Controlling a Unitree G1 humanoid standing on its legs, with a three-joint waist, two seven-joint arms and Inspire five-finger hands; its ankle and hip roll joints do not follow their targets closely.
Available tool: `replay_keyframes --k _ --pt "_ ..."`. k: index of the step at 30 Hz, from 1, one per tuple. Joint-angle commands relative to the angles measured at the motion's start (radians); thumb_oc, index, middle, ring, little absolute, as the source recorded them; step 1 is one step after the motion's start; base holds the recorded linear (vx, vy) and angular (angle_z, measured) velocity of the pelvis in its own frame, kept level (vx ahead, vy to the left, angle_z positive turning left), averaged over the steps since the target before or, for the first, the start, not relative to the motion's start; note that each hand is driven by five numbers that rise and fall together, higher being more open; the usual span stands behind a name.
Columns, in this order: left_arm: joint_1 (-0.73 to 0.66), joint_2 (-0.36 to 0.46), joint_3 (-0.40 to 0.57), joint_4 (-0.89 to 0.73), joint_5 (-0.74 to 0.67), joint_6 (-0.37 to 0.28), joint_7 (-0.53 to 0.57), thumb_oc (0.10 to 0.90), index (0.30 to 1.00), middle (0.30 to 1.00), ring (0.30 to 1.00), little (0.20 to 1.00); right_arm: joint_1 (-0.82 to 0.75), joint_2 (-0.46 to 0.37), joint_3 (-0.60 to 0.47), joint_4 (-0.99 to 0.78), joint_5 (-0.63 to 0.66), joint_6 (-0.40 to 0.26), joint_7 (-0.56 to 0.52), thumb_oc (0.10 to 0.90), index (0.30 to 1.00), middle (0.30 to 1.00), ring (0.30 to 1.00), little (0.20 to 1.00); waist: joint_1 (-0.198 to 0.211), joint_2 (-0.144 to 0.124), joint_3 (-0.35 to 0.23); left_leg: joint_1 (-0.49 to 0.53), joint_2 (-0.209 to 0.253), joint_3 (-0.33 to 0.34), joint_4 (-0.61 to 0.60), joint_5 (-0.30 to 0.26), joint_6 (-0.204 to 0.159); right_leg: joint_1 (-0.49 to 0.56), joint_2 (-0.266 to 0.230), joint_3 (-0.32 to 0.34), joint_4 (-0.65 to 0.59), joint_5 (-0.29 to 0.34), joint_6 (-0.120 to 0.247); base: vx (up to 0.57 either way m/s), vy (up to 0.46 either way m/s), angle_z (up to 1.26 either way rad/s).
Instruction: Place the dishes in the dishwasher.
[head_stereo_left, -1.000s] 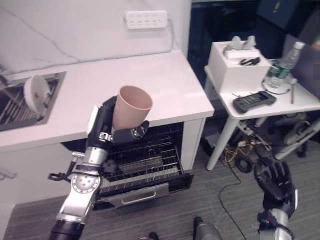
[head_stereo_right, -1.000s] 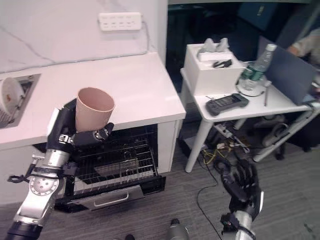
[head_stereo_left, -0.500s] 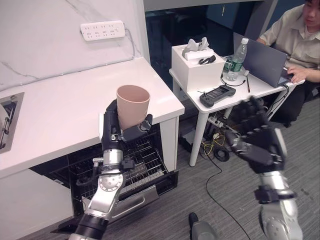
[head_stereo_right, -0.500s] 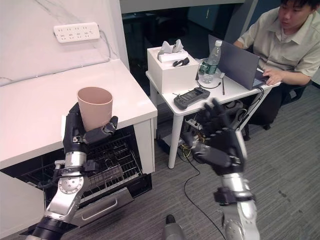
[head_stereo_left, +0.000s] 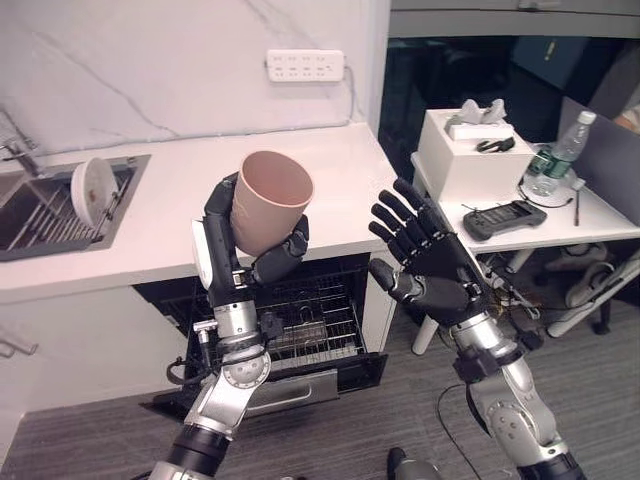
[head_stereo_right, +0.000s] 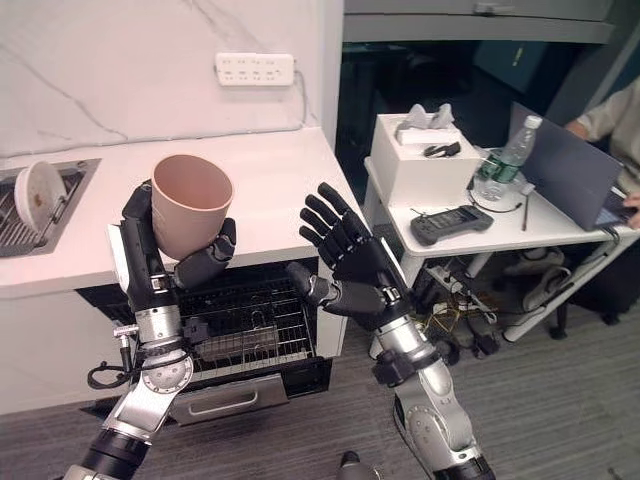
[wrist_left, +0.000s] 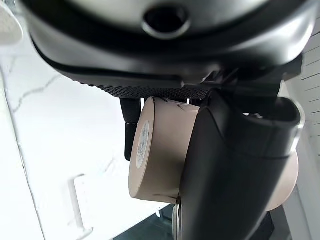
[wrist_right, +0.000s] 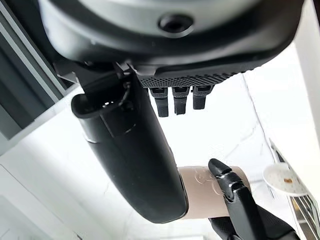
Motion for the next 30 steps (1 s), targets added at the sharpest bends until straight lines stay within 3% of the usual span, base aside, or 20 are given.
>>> replay_keyframes --k 1,20,30 --pt "-0.116 0.037 -0.038 -0.055 0.026 -0.094 0.015 0.400 0.300 0.300 0.300 0.300 -0.113 0.025 -0.004 -0.065 0.020 -0.116 -0.016 0.800 0.900 0.900 0.900 0.900 0.008 -0.013 -0.055 0.017 0.042 -0.047 -0.011 -0.071 -0.049 0.041 -0.045 -0.022 0.073 -0.158 0.078 0.01 -0.048 0.22" --pt "-0.119 0.038 -0.145 -0.034 0.006 -0.081 -0.090 0.400 0.300 0.300 0.300 0.300 -0.253 0.040 0.061 -0.011 -0.024 -0.065 -0.091 0.800 0.900 0.900 0.900 0.900 0.074 -0.014 -0.053 -0.024 0.028 -0.125 -0.011 -0.063 -0.053 0.068 -0.052 -0.059 0.073 -0.169 0.072 0.04 -0.013 0.19" --pt "-0.127 0.043 -0.179 -0.035 -0.013 -0.080 -0.122 0.400 0.300 0.300 0.300 0.300 -0.282 0.047 0.084 0.038 -0.016 -0.021 -0.078 0.800 0.900 0.900 0.900 0.900 0.081 -0.015 -0.049 -0.025 0.024 -0.140 -0.011 -0.061 -0.050 0.072 -0.047 -0.049 0.073 -0.170 0.071 0.02 -0.002 0.02"
